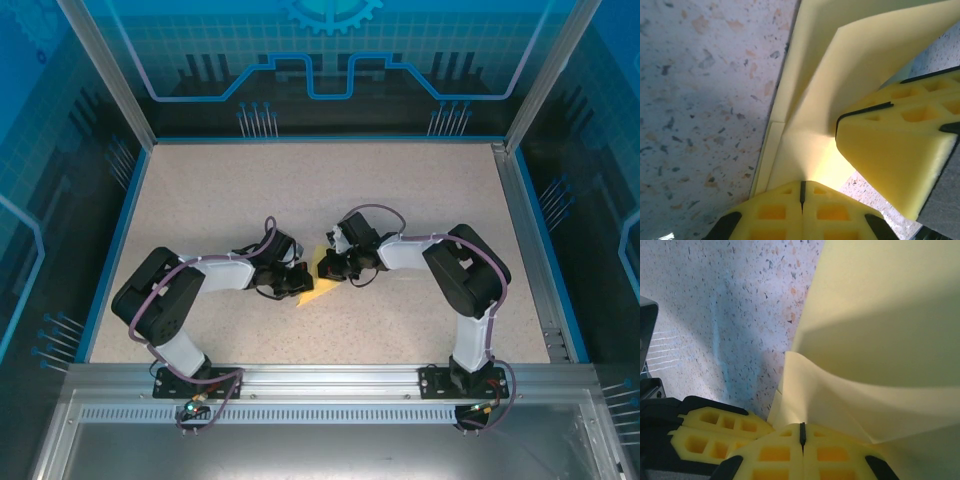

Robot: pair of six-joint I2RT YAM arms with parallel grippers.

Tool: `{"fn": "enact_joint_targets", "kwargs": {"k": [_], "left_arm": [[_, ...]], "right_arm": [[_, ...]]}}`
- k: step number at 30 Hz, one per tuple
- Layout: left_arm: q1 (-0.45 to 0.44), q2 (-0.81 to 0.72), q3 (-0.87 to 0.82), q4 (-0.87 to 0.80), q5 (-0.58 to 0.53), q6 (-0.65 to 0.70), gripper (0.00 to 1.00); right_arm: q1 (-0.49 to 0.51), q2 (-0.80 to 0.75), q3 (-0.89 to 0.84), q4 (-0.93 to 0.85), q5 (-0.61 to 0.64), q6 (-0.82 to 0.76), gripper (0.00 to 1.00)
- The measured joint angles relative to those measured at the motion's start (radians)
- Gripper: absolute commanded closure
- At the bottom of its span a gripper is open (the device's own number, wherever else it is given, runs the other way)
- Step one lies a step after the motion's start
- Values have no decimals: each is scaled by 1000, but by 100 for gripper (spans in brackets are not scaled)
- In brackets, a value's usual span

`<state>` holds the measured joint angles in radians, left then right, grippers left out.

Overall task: Fold a paper plane with a square sheet of paper (pick it up from the middle)
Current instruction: Fourth fold the wing at the center of the table.

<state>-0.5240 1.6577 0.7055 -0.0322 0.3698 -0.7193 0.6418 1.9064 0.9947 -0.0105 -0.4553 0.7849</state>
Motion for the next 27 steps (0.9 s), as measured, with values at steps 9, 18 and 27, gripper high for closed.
{"fn": "enact_joint_targets", "kwargs": {"k": [9, 18, 27], "left_arm": [[0, 0, 0, 0, 0, 14, 95], [0, -1, 0, -2, -1, 14, 95], [-3, -2, 0, -3, -7, 15, 95]], "right_arm": [[2, 0, 0, -19, 22, -4, 95], [6, -48, 0, -65, 74, -15, 93], [6, -88, 0, -44, 77, -1, 93]]}}
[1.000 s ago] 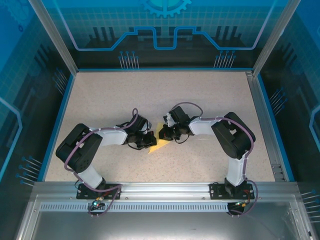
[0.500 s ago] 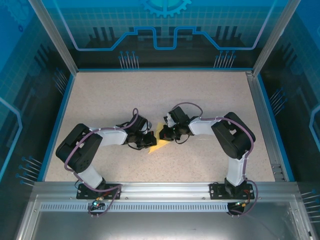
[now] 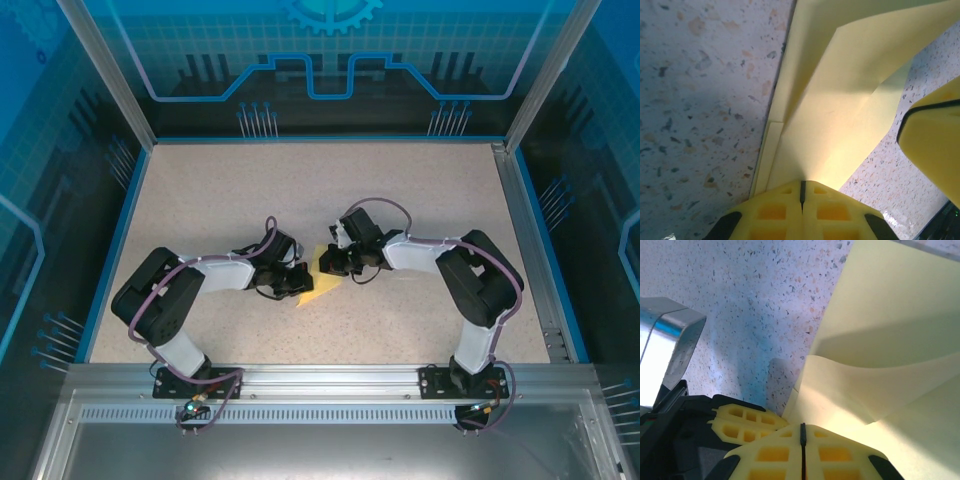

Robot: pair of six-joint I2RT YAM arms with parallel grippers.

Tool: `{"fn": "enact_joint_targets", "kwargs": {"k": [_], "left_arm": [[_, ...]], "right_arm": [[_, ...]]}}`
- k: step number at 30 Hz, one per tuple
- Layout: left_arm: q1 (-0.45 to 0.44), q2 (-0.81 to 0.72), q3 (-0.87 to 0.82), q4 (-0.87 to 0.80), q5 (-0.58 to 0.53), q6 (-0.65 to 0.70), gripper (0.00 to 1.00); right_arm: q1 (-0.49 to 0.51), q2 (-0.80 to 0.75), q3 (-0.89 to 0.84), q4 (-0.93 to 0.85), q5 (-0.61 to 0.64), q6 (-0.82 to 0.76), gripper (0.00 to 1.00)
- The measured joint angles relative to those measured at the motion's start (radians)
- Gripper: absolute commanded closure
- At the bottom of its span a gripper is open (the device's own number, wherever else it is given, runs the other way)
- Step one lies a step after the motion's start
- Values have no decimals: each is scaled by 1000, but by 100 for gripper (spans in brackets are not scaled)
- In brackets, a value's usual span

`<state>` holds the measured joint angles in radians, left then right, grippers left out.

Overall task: Fold a paper plane with a square sheet of paper (pick it up from the middle)
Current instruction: Fourth fold the wing at the center of the table.

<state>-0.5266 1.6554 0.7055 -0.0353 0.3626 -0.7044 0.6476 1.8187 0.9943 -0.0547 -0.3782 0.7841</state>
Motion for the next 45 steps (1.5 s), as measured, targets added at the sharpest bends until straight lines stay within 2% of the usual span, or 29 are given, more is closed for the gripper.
{"fn": "enact_joint_targets", "kwargs": {"k": [12, 20, 28, 45], "left_arm": [[0, 0, 0, 0, 0, 1, 95], [0, 0, 0, -1, -4, 5, 96], [0, 0, -1, 0, -6, 8, 96], [0, 0, -7, 17, -13, 8, 97]], "right_arm": [[16, 93, 0, 40, -18, 19, 93], [6, 95, 6, 38, -21, 8, 93], [-61, 109, 9, 45, -57, -3, 93], [-127, 151, 35, 60, -150, -10, 92]]}}
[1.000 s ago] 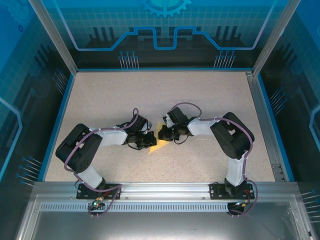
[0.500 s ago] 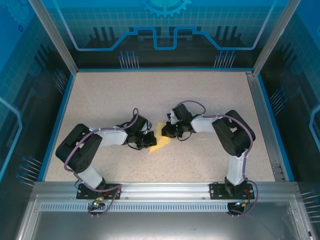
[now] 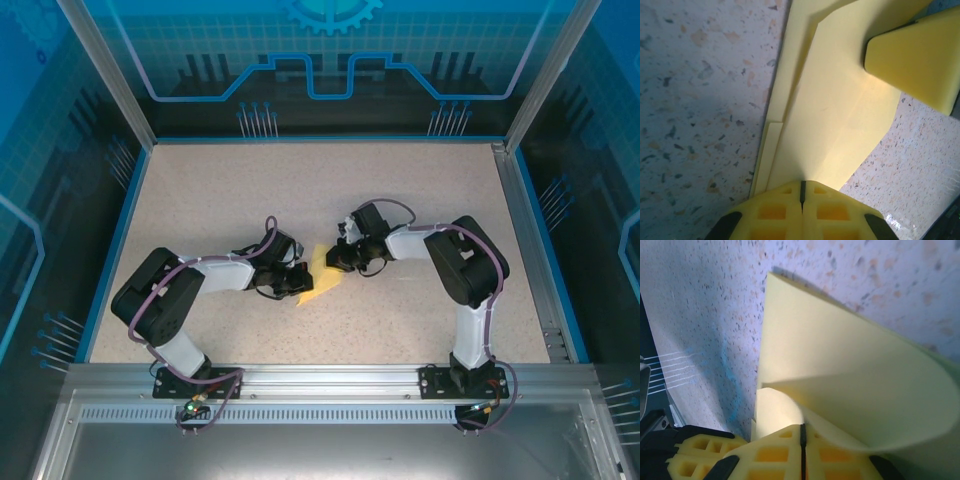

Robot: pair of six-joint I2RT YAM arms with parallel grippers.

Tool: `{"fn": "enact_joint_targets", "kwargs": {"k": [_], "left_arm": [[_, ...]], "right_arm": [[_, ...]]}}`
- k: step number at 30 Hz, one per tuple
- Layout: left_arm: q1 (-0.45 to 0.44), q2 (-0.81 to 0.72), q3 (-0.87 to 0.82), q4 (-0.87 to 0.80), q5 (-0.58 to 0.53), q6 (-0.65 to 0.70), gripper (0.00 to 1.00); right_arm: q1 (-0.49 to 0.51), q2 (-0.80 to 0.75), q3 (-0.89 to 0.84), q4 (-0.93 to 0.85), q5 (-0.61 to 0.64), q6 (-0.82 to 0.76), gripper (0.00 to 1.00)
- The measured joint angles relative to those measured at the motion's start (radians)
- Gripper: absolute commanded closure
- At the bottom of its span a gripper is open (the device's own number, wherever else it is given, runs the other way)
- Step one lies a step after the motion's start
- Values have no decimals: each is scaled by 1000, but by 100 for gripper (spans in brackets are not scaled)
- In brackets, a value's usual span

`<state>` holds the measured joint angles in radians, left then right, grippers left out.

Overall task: Fold a paper plane with a square sheet of paper (pick it up from the middle)
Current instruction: Fourth fold the wing at the center of the table.

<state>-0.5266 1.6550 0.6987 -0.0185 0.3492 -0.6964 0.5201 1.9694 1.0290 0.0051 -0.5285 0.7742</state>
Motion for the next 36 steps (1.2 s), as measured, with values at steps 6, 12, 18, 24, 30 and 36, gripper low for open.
{"fn": "enact_joint_targets", "kwargs": {"k": [6, 12, 18, 24, 30, 36], "left_arm": [[0, 0, 0, 2, -2, 15, 97], [0, 0, 0, 5, -5, 18, 97], [0, 1, 0, 6, -5, 18, 97], [0, 1, 0, 6, -5, 18, 97], [0, 1, 0, 6, -5, 18, 97], [0, 1, 0, 6, -5, 18, 96]], "right_arm": [[-22, 10, 18, -6, 4, 0, 91], [-49, 21, 34, -10, 12, 0, 92], [-82, 40, 70, -25, 19, 0, 91], [-110, 59, 102, -39, 20, 0, 91], [-138, 58, 122, -64, 51, -20, 90], [-135, -22, 116, -93, 55, -39, 90]]}}
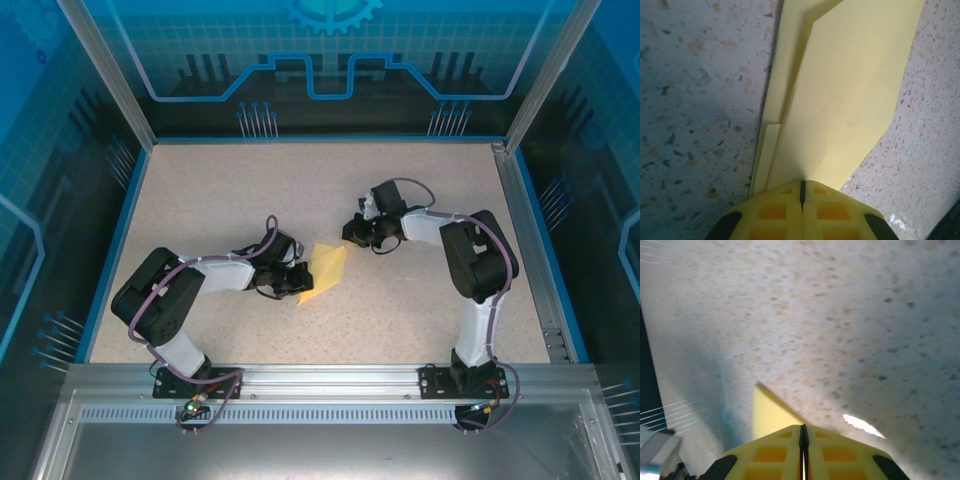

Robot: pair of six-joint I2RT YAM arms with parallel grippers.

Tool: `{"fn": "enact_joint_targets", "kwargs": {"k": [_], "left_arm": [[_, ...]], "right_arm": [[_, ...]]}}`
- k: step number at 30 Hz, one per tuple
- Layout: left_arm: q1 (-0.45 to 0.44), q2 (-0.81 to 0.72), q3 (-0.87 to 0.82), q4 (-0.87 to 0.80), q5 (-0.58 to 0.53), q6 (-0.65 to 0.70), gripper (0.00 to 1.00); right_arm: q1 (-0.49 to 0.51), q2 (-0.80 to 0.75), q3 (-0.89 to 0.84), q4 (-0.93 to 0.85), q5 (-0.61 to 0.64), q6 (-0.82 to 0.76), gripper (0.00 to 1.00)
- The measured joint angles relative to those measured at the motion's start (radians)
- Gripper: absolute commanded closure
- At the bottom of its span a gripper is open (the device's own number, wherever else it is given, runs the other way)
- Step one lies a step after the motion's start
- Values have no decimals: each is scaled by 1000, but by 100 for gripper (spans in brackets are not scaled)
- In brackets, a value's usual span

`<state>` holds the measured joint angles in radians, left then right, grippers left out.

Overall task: Fold a paper plane with a square sheet of paper (pick it up from the middle)
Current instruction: Fourth fold the wing at the center of the table.

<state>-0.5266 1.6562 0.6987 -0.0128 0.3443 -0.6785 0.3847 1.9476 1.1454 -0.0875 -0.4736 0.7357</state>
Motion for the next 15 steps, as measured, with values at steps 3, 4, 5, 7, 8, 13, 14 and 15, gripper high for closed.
{"fn": "enact_joint_targets", "kwargs": {"k": [3, 4, 5, 7, 8, 13, 14, 15], "left_arm": [[0, 0, 0, 0, 0, 0, 97], [0, 0, 0, 0, 0, 0, 97], [0, 0, 0, 0, 0, 0, 96], [0, 0, 0, 0, 0, 0, 96], [0, 0, 0, 0, 0, 0, 97], [0, 0, 0, 0, 0, 0, 97], [0, 0, 0, 0, 0, 0, 96], [0, 0, 0, 0, 0, 0, 96]], "right_arm": [[19, -60, -6, -3, 15, -4, 89], [30, -79, -15, 3, 18, -3, 89], [40, -90, -24, 10, 17, -2, 90], [63, -92, -41, 36, 9, 7, 90], [76, -87, -54, 52, 2, 14, 91], [124, -19, -86, 107, -27, 49, 92], [127, -4, -89, 110, -28, 51, 92], [127, 7, -92, 113, -27, 50, 92]]}}
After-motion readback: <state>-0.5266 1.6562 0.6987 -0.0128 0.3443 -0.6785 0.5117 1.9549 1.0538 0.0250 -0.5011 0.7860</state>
